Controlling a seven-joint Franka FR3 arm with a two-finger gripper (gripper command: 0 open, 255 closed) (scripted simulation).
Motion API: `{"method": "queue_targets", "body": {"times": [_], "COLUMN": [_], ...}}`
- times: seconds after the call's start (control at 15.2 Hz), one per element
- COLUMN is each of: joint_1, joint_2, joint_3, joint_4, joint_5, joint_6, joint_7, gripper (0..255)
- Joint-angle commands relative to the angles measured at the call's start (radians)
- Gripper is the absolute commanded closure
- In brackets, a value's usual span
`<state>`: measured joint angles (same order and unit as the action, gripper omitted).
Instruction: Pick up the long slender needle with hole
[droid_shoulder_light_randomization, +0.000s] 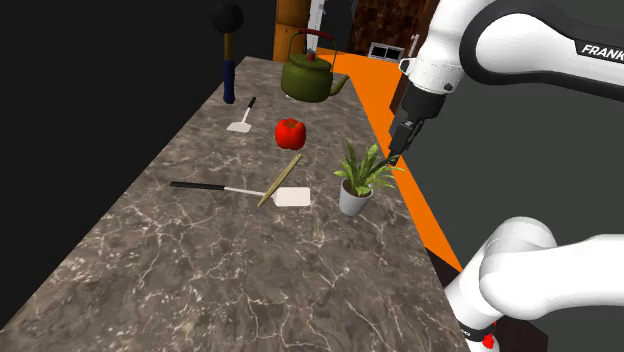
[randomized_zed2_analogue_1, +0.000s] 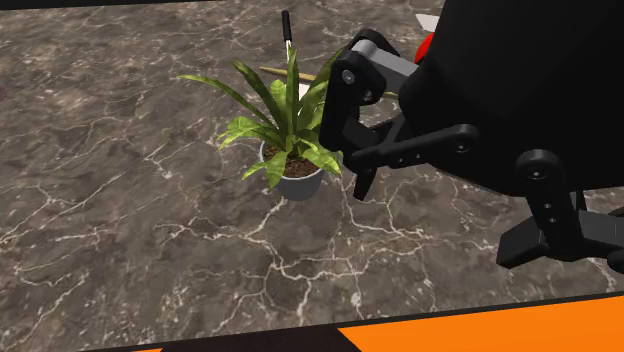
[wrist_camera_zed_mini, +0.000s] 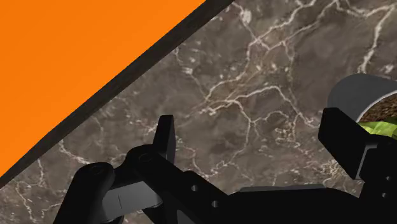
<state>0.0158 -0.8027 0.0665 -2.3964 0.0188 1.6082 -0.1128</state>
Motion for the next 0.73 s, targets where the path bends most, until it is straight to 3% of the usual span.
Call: {"method": "queue_targets", "body": {"times": [0.0,0.33,0.66], "joint_1": [0.0,-0.054,-0.136], "joint_2": [0.0,0.021,0.117], "joint_3": [0.0,0.179,0.364], "joint_4": [0.0,-0.017,0.038], "joint_5": [0.0,0.11,0.177], "joint_6": [0.0,0.086,0.183], "joint_7": [0.0,0.376,0.749], "gripper": [0,0,0]}}
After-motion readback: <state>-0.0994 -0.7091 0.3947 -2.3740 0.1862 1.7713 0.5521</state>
